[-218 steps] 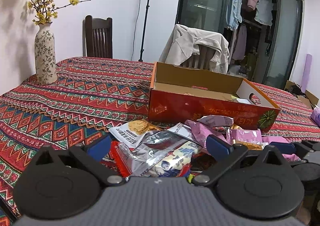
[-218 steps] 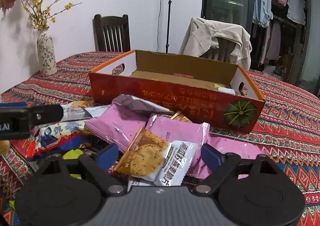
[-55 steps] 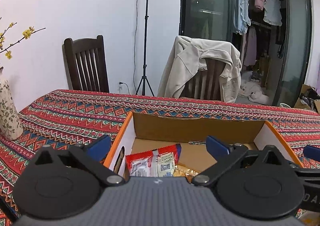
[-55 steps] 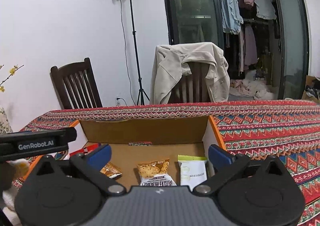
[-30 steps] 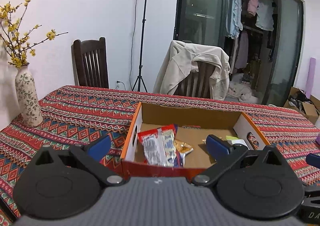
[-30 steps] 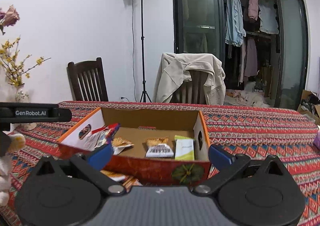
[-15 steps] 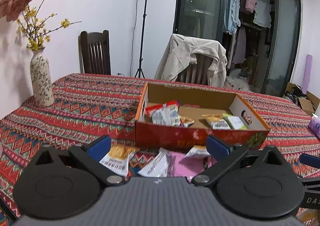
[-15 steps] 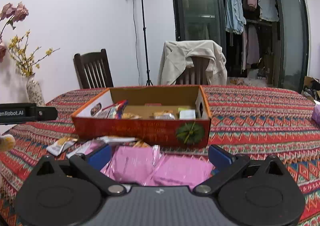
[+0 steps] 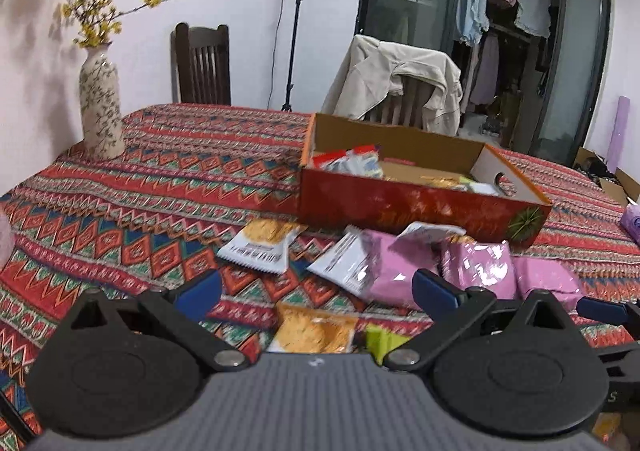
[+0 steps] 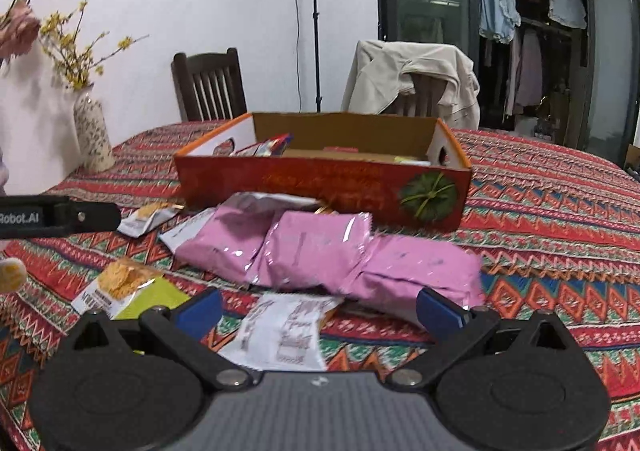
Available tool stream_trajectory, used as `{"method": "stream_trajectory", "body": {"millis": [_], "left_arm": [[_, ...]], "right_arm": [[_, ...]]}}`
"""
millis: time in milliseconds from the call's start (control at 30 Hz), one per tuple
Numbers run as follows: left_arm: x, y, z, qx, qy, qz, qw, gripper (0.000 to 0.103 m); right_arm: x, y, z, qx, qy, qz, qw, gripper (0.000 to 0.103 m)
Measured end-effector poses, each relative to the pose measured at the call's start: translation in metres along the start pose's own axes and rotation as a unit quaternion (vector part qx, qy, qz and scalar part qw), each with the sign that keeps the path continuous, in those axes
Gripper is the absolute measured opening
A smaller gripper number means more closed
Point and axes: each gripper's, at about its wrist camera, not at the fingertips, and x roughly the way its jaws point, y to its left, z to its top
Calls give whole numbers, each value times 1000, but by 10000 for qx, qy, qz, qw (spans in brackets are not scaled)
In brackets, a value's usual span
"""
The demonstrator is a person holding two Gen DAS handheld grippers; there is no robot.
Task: Organize snacks
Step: 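Withdraw both tools from the box toward the remaining snacks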
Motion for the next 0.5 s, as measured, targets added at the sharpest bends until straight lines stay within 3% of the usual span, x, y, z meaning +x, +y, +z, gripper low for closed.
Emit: {"method": "stream_trajectory", "body": {"millis": [267,400,500], "left_arm": [[4,21,-7,-179,159,84,9997,103],[5,27,-11,-199,209,130,9995,103],[7,31,-13,-224,225,137,9994,103]], "right_arm": [[19,18,-4,-22,255,-39,9997,90],[24,24,-7,-141,326,-135,9993,68],[25,25,-10,-194,350,-129,9991,58]]}}
